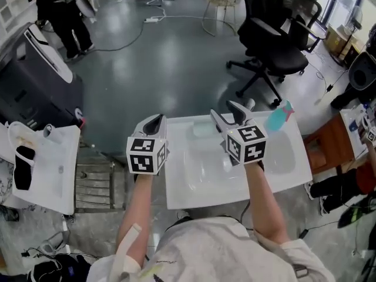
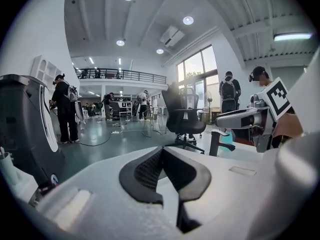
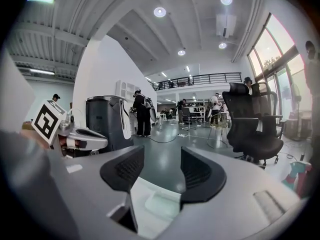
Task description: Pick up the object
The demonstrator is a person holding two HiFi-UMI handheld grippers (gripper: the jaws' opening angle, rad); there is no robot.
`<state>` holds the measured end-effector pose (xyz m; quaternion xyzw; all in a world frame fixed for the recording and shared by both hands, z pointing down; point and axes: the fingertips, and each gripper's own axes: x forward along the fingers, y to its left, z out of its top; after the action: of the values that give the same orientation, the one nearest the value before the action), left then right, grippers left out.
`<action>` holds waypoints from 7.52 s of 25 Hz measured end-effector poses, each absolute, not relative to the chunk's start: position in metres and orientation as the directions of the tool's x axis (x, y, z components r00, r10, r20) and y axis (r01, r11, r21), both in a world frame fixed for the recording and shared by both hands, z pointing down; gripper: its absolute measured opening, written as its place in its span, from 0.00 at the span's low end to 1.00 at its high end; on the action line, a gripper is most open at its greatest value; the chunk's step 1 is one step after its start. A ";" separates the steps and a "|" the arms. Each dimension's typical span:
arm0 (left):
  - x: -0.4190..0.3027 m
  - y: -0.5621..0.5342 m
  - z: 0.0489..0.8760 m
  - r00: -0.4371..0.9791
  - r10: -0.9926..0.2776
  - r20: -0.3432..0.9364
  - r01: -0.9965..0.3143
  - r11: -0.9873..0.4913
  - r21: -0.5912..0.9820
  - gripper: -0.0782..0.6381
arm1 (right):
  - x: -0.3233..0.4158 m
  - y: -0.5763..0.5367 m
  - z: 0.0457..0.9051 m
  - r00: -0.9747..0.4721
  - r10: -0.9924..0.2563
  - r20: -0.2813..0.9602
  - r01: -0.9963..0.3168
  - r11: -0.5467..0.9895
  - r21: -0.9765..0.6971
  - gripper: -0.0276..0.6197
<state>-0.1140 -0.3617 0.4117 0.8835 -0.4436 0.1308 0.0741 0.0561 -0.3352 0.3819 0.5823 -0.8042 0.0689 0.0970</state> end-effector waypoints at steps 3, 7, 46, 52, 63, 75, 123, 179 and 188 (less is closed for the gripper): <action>-0.115 -0.367 0.413 0.598 -0.745 0.296 -0.783 -0.621 0.021 0.11 | 0.057 -0.337 0.380 -0.268 -0.934 0.235 -0.960 0.278 0.011 0.37; -0.116 -0.374 0.416 0.620 -0.729 0.291 -0.768 -0.640 0.033 0.11 | 0.058 -0.336 0.380 -0.233 -0.943 0.238 -0.969 0.245 0.021 0.37; -0.086 -0.371 0.413 0.579 -0.767 0.278 -0.802 -0.597 0.024 0.11 | 0.051 -0.348 0.426 -0.410 -0.776 0.480 -0.749 0.586 0.309 0.39; -0.085 -0.365 0.416 0.588 -0.761 0.276 -0.797 -0.603 0.036 0.11 | 0.028 -0.340 0.453 -0.431 -0.652 0.623 -0.613 0.719 0.328 0.40; -0.096 -0.364 0.419 0.575 -0.770 0.276 -0.808 -0.588 0.043 0.11 | 0.004 -0.328 0.510 -0.395 -0.423 0.815 -0.381 0.883 0.273 0.39; -0.109 -0.368 0.430 0.539 -0.790 0.291 -0.833 -0.551 0.048 0.11 | 0.003 -0.329 0.567 -0.325 -0.289 0.901 -0.272 0.941 0.204 0.36; -0.123 -0.394 0.461 0.488 -0.795 0.360 -0.861 -0.507 0.046 0.11 | 0.019 -0.322 0.644 -0.287 -0.099 0.953 -0.214 0.976 0.037 0.06; -0.109 -0.372 0.403 0.482 -0.834 0.268 -0.864 -0.503 -0.011 0.11 | 0.005 -0.362 0.363 -0.635 -0.687 0.353 -0.675 0.716 0.180 0.06; -0.113 -0.370 0.386 0.476 -0.848 0.232 -0.871 -0.492 -0.011 0.11 | 0.042 -0.354 0.337 -0.575 -0.789 0.217 -0.796 0.600 0.072 0.06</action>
<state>-0.1134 -0.3702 0.3860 0.8573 -0.5013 0.1036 0.0544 0.0424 -0.3542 0.3367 0.4467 -0.8872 0.0166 0.1139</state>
